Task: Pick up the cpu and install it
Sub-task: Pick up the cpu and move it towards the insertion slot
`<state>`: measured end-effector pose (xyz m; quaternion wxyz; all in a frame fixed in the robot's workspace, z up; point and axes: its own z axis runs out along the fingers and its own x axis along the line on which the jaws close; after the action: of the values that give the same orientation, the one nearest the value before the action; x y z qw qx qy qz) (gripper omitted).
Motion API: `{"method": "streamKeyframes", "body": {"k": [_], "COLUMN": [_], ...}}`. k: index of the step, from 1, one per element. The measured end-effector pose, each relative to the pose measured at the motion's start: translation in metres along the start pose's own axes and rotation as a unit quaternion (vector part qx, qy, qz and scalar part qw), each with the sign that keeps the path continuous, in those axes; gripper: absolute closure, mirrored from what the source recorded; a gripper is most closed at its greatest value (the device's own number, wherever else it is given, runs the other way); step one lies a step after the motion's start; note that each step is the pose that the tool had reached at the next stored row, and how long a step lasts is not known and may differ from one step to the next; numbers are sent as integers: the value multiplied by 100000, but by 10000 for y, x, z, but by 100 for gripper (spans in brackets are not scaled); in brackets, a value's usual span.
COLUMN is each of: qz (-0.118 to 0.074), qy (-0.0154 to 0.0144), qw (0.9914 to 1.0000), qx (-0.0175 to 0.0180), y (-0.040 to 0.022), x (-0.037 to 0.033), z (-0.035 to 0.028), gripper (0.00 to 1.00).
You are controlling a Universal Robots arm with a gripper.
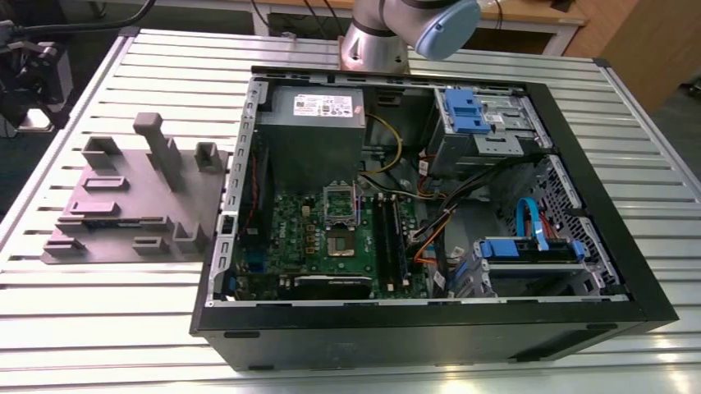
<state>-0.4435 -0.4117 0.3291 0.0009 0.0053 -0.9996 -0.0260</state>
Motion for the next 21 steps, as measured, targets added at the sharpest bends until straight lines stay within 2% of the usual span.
{"method": "streamKeyframes", "body": {"k": [21], "qz": [1], "qy": [3], "qw": [100000], "qx": [1], "y": [18], "x": [1], "z": [-352], "gripper": [53]}}
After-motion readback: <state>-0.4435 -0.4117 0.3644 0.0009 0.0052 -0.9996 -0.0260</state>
